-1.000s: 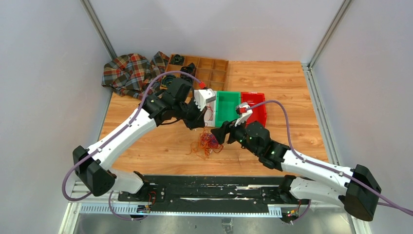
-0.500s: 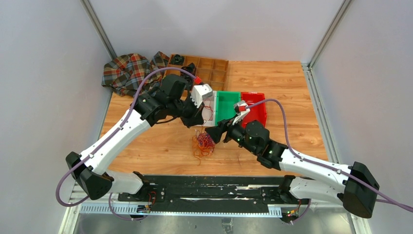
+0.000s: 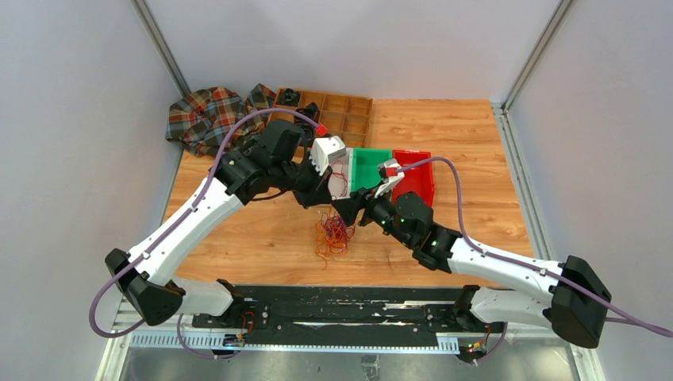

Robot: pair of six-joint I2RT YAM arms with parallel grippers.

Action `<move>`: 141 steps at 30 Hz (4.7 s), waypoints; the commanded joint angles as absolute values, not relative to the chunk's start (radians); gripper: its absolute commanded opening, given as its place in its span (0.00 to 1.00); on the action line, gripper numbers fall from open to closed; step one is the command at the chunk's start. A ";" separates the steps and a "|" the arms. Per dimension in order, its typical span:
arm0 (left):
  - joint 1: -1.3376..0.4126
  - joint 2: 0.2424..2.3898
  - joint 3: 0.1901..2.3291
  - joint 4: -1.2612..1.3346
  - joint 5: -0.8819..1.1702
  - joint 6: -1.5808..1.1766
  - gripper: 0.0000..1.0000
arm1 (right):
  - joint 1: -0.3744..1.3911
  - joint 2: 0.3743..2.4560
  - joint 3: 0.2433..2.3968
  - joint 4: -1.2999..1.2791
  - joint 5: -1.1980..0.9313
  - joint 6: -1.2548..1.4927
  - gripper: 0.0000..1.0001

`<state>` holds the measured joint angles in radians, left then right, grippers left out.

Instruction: Untangle the cables

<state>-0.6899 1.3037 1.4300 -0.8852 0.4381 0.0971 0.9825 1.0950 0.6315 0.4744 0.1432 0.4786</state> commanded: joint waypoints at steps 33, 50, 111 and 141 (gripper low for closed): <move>-0.696 1.335 1.863 -0.997 0.575 0.121 0.01 | 0.996 1.220 0.656 0.569 0.197 0.543 0.55; -0.696 1.400 2.178 -0.997 0.496 0.137 0.00 | 0.997 1.314 0.602 0.546 0.234 0.549 0.56; -0.698 1.342 1.862 -0.587 0.242 0.223 0.00 | 0.888 0.842 0.645 0.062 0.551 0.417 0.69; -0.711 1.936 1.893 -0.365 0.144 0.333 0.01 | 0.651 0.766 0.545 -0.034 0.568 0.523 0.65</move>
